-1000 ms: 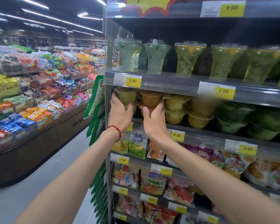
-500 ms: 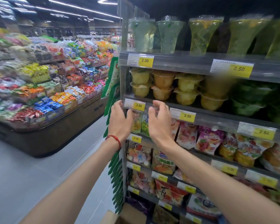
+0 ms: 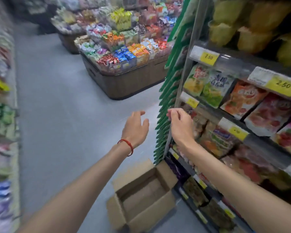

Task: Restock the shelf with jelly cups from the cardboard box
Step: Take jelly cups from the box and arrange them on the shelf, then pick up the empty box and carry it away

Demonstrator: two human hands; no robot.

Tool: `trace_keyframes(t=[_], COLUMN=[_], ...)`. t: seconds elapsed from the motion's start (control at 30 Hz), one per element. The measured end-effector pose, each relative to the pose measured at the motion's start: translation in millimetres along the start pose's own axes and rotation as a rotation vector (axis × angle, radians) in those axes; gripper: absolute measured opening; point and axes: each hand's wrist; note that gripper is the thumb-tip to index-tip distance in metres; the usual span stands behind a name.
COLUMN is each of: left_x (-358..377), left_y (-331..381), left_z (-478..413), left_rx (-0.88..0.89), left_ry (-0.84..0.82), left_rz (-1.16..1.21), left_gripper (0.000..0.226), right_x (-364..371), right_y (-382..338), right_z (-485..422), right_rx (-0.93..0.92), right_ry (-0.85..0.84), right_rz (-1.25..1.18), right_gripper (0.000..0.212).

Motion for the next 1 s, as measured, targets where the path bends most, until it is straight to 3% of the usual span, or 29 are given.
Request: trace_keyframes(t=[0.23,0.47,0.63,1.0], left_x=[-7,7,12,21], left_y=[-91,-187,-262,-343], left_z=[65,82,65,-11], left_rx=[-0.231,-0.4,-0.431,-0.336], left_ry=[0.04,-0.061,-0.206,-0.73], left_rz=[-0.024,0.001,-0.01,-0.089], left_gripper=[0.031,0.031,0.03,0.03], right_x=[55,119,173,225], right_y=[59,107,143,178], right_z=[27,33,37,59], right_rx=[0.09,0.255,0.426,0.801], right_ry=[-0.223,-0.352,-0.341,-0.075], right_rz=[0.03,0.085,0.124,0.075], right_gripper=[0.025,0.017,0.013,0.016])
Point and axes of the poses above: each hand's wrist, its own z-axis away from the middle knuckle, its own x-axis out of the palm, y = z × x, and after that the axes turned 12 degrees about z, right-handed
